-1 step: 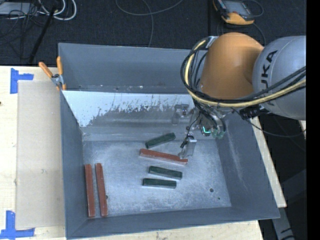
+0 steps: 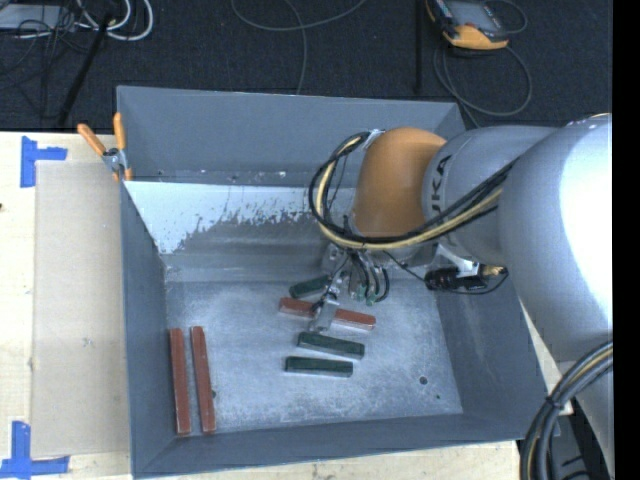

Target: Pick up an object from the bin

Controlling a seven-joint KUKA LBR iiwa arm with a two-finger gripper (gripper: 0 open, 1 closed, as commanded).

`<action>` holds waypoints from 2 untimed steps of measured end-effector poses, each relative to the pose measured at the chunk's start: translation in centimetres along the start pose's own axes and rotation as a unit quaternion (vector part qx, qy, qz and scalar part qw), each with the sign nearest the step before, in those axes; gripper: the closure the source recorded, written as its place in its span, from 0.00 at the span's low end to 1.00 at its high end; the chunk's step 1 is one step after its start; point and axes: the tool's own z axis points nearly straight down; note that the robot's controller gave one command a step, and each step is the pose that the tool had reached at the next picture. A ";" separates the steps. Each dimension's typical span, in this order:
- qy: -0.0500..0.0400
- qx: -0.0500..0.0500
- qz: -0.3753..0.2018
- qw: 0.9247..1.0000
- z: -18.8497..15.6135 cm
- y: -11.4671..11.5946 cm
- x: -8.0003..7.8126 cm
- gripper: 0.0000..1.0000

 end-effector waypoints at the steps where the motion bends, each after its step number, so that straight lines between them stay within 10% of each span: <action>1: -0.001 -0.001 0.017 1.000 -3.3 0.2 1.2 0.00; 2: 0.000 0.000 0.032 0.999 -3.8 0.9 1.0 0.00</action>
Offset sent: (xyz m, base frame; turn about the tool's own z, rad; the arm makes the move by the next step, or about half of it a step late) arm -0.0113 0.0050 0.0320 0.0348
